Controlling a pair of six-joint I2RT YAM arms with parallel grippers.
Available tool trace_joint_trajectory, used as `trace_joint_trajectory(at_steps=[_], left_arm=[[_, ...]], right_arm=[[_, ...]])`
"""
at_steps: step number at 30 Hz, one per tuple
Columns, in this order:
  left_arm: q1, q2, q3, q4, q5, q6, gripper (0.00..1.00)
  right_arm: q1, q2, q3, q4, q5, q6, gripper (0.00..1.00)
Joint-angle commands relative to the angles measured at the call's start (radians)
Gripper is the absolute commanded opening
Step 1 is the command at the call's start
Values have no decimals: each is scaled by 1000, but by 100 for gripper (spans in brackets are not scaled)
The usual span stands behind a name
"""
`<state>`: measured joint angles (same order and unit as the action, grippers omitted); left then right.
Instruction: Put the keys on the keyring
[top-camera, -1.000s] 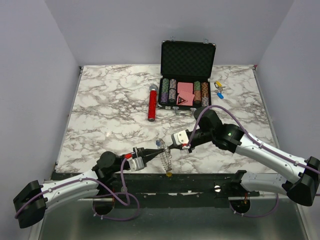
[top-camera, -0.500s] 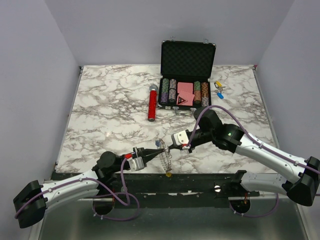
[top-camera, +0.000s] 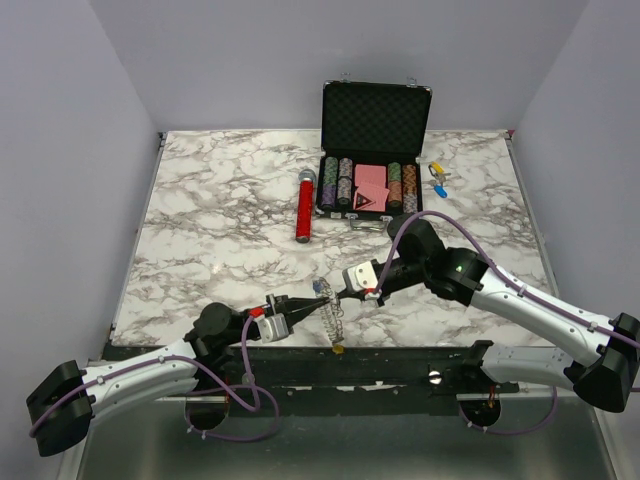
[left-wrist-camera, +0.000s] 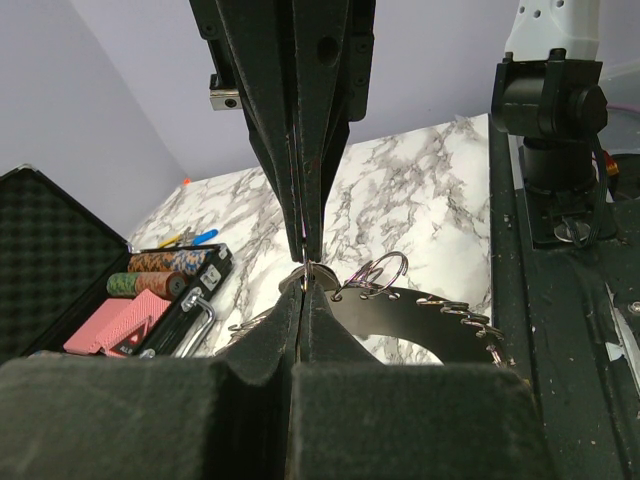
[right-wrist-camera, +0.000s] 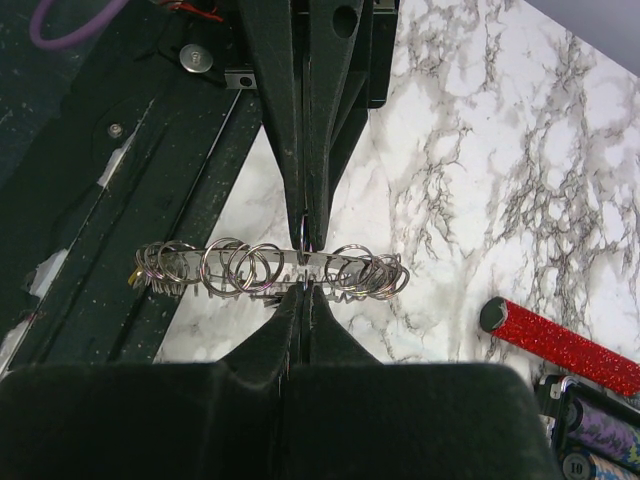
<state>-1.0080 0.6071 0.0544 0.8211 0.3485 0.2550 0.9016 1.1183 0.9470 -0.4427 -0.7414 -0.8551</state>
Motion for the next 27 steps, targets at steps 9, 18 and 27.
trace_joint_trajectory(at_steps=[9,18,27], left_arm=[[3,2,-34,35,4,7,0],[3,11,-34,46,9,4,0],[3,16,-34,55,7,6,0]], right_arm=[[5,-3,9,-8,-32,-13,0],[5,0,6,-4,-47,-10,1],[5,2,4,-7,-58,-9,0]])
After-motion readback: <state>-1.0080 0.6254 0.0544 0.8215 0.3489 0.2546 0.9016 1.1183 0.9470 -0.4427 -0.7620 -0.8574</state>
